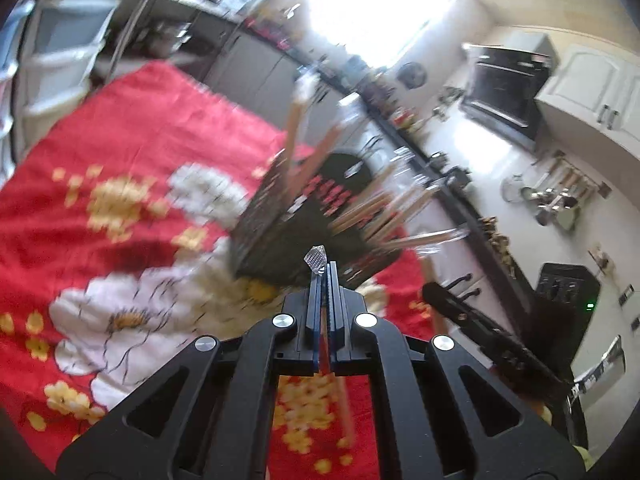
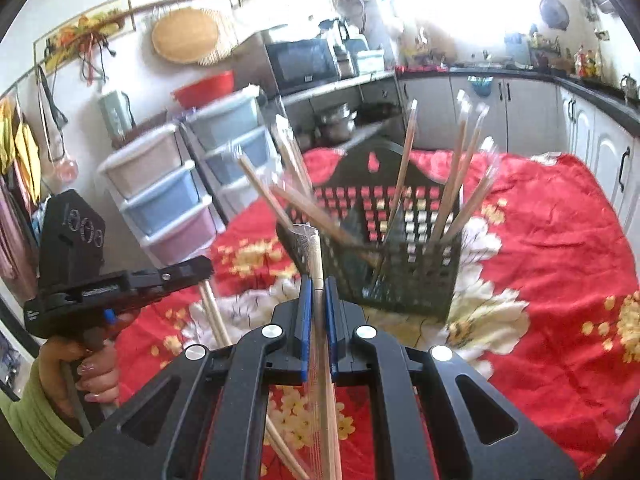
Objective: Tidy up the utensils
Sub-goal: 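Lift both chopsticks upright, carry them over the caddy and lower them in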
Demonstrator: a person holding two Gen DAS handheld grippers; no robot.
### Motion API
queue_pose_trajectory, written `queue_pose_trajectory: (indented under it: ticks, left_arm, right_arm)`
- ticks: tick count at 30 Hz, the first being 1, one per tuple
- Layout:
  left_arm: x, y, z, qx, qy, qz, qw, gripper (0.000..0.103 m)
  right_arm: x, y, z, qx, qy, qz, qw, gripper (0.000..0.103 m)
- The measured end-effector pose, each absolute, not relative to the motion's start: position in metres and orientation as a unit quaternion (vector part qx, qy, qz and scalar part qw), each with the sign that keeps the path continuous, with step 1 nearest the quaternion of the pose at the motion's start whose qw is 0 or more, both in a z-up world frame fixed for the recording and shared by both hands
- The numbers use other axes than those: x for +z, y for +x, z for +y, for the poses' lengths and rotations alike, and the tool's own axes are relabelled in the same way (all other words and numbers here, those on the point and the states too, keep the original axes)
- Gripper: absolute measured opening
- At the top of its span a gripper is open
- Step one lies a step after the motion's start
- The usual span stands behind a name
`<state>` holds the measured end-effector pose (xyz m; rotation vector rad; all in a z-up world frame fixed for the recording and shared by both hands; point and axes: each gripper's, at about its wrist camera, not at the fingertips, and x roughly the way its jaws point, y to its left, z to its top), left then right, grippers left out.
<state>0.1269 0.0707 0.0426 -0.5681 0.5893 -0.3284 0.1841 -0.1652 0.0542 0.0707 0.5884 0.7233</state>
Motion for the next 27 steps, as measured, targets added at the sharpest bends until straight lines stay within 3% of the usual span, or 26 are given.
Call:
queue_pose_trajectory:
  ticks: [15, 27]
  left_arm:
    - [0.124, 0.138, 0.033, -0.212, -0.209, 0.218, 0.929, 0.000]
    - [0.168, 0.158, 0.030, -0.222, -0.208, 0.176, 0.936, 0.000]
  right_arm:
    - [0.109, 0.189, -0.209, 0.354, 0.133, 0.137, 0.916, 0.007]
    - [0.137, 0.225, -0.194, 0.347, 0.133, 0.098, 0.923, 0.007]
